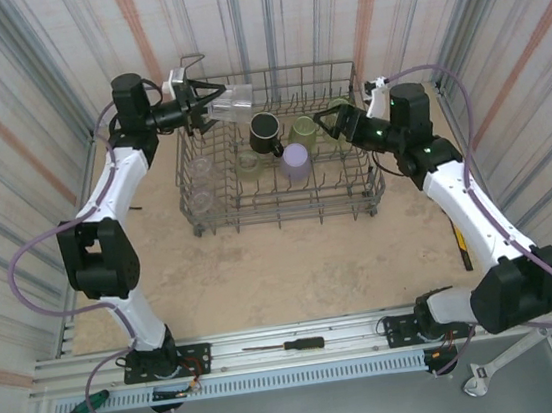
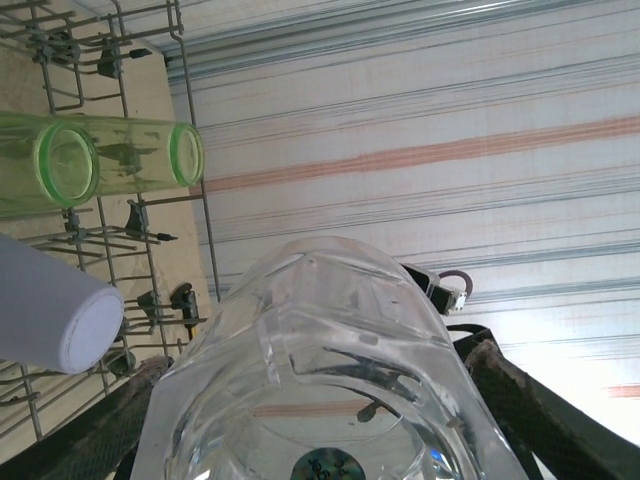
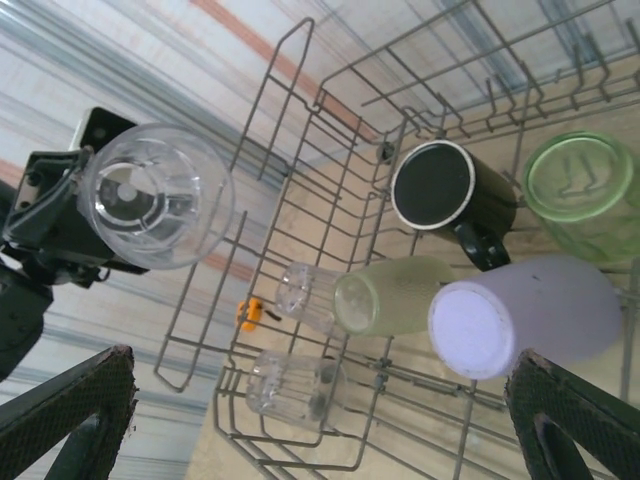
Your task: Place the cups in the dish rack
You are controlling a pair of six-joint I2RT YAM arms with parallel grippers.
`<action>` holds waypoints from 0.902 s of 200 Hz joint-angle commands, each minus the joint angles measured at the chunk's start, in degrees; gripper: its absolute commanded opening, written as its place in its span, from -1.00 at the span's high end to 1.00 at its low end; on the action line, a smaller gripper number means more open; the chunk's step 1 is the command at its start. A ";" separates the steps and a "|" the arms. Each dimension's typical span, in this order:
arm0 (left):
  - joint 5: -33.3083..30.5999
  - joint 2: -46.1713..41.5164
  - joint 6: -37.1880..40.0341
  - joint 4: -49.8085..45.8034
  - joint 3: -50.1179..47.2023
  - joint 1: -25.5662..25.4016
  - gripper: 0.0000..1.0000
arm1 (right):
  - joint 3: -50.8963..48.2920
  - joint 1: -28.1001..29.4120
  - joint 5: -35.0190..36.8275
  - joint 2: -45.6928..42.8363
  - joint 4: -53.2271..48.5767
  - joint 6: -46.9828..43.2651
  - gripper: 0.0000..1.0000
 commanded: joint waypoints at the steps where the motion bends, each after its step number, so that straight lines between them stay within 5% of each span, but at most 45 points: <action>1: -0.56 0.26 4.97 -3.70 3.76 0.52 1.00 | -1.49 -1.08 1.30 -2.70 -3.30 -2.42 -0.97; 90: -7.12 6.12 21.18 -25.49 17.44 0.99 1.00 | -4.81 -4.21 -0.36 -4.93 -4.35 -3.05 -0.97; 180: -24.30 10.27 38.59 -46.77 30.00 0.29 1.00 | -5.80 -5.19 -0.89 -4.99 -4.03 -3.01 -0.97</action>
